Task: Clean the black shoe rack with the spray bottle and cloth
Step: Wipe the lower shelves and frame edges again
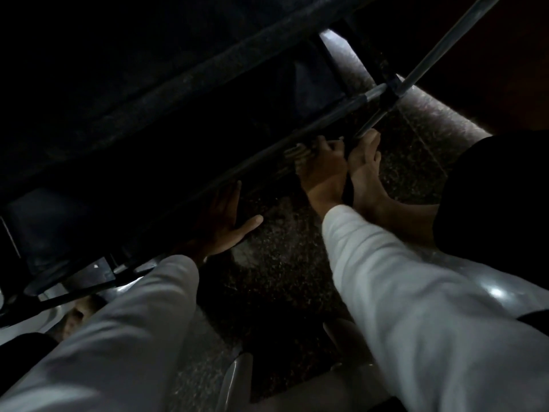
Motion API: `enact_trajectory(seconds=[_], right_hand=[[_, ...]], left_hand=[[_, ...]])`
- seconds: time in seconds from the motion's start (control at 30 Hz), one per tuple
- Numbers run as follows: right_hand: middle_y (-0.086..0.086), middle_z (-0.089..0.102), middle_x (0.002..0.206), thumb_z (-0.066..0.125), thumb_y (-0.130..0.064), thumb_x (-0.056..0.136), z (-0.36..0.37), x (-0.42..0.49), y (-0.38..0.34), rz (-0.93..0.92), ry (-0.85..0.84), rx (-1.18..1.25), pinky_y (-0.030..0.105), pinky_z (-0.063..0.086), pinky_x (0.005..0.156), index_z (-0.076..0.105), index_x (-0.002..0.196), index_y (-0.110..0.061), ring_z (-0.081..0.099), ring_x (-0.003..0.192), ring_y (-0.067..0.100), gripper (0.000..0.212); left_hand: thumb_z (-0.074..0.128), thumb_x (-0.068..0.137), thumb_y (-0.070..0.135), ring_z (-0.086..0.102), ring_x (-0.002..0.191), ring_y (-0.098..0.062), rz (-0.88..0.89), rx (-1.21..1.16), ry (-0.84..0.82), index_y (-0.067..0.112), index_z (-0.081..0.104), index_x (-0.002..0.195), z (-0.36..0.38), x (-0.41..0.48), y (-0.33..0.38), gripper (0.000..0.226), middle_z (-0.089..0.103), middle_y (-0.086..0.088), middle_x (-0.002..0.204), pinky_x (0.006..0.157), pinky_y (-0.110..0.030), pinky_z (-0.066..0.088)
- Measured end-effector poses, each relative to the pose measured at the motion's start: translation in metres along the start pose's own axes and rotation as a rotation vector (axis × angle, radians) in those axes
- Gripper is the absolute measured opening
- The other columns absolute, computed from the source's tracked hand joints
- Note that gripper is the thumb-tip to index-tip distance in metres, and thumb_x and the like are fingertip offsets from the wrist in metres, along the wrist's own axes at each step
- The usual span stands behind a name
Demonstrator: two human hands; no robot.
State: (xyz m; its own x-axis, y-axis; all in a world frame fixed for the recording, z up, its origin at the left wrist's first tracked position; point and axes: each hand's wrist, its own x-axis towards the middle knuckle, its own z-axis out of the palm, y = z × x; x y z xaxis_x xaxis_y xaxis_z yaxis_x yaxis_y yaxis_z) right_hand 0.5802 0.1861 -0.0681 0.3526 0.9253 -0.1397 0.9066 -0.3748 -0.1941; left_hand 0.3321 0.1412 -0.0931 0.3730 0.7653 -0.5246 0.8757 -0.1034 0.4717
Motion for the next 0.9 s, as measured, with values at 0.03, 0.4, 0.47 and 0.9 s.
enact_trajectory(seconds=[0.03,0.4,0.47,0.9], right_hand=[[-0.002,0.057,0.124,0.034,-0.062,0.086,-0.002,0.008,0.015,0.034,0.092,-0.065,0.047,0.040,0.101,0.052,0.124,-0.029,0.046,0.123,0.032,0.053],[0.014,0.050,0.140,0.043,-0.037,0.091,0.003,-0.025,-0.023,0.048,-0.033,0.081,0.041,0.034,0.110,0.048,0.140,-0.016,0.046,0.128,0.035,0.053],[0.016,0.052,0.135,0.052,-0.027,0.089,0.003,-0.056,-0.050,-0.037,-0.104,0.260,0.040,0.037,0.108,0.050,0.138,-0.011,0.051,0.121,0.036,0.052],[0.027,0.065,0.117,0.066,-0.002,0.077,-0.045,-0.104,-0.073,-0.066,-0.135,0.678,0.034,0.044,0.103,0.070,0.114,0.001,0.060,0.114,0.038,0.037]], left_hand=[[0.018,0.071,0.095,-0.019,0.149,-0.012,-0.005,-0.013,-0.007,0.032,-0.015,0.154,0.000,0.000,0.000,0.109,-0.020,0.010,0.162,0.119,-0.042,-0.007],[0.021,0.066,0.098,-0.025,0.141,-0.007,-0.006,0.125,0.061,0.028,-0.019,0.153,0.003,0.000,0.001,0.118,-0.021,0.010,0.161,0.112,-0.036,-0.016],[0.025,0.064,0.098,-0.028,0.142,-0.011,-0.025,0.181,0.031,0.025,-0.020,0.153,0.000,0.000,0.004,0.123,-0.023,0.004,0.161,0.117,-0.040,-0.013],[0.048,0.097,0.049,-0.008,0.152,-0.028,0.029,0.213,0.168,0.019,0.002,0.158,-0.042,-0.070,0.019,0.082,-0.007,-0.008,0.165,0.124,-0.041,0.003]])
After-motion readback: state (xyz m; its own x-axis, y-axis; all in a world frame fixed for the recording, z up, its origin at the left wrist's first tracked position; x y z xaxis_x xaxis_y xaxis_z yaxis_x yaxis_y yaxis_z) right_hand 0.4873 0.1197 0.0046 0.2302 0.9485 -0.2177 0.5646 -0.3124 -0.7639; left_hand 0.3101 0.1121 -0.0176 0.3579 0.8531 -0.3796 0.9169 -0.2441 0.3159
